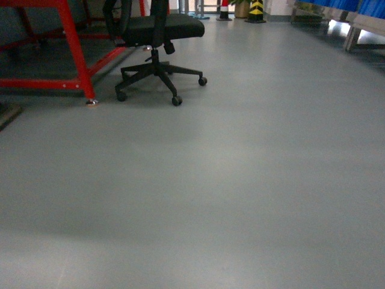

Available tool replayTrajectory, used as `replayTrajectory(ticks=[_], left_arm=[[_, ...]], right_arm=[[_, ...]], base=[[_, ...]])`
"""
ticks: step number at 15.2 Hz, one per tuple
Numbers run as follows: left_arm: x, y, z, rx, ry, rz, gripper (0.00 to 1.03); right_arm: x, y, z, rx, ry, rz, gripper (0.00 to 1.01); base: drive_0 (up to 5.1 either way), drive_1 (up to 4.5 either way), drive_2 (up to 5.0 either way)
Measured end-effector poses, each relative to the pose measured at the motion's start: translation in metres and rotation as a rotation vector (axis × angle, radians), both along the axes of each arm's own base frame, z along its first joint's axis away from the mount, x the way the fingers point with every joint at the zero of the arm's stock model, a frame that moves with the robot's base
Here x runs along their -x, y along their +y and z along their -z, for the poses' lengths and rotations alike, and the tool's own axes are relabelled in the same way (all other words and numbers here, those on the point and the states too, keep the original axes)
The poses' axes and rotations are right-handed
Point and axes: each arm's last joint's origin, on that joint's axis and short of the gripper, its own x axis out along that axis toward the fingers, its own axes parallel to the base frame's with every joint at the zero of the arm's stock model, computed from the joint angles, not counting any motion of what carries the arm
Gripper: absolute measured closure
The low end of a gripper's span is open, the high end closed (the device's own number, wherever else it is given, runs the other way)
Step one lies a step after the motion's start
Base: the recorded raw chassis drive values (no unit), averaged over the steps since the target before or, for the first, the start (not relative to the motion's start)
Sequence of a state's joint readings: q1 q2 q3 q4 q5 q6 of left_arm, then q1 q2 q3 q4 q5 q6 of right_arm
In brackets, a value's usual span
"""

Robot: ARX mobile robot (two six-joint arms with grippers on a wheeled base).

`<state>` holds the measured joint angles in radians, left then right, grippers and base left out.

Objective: Pick capacitor and pack into box

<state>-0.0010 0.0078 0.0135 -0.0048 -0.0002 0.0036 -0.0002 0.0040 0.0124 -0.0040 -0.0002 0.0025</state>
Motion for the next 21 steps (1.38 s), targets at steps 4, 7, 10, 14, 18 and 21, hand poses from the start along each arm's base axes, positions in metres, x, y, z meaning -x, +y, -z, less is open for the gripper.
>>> replayTrajectory(ticks=[4,7,10,14,18,21], left_arm=[[0.0000,0.0000,0.0002,0.000,0.002,0.000,0.59],[0.0000,0.0000,0.0001,0.000,0.002,0.000,0.59],[0.0000,0.0000,0.0002,0.000,0.002,-0.002,0.59],[0.0000,0.0000,0.0002,0.000,0.002,0.000,0.59],[0.0000,0.0000,0.0003,0.000,0.003,-0.001,0.59],[0.0000,0.0000,0.0000,0.000,0.000,0.000,0.59]], right_arm=[[0.0000,0.0000,-0.0003,0.000,-0.003,0.000,0.03],[0.0000,0.0000,0.0003,0.000,0.003,0.000,0.03],[0.0000,0.0000,-0.0002,0.000,-0.002,0.000,0.03],[0.0000,0.0000,0.0001,0.000,0.001,0.000,0.03],[0.0000,0.0000,0.0001,0.000,0.001,0.000,0.03],[0.0000,0.0000,-0.0001,0.000,-0.001,0.000,0.03]], base=[[-5.0,2.41,2.4],[-5.0,2.41,2.4],[-5.0,2.42,2.4],[-5.0,2.44,2.4],[-5.0,2.45,2.4],[-5.0,2.45,2.4]])
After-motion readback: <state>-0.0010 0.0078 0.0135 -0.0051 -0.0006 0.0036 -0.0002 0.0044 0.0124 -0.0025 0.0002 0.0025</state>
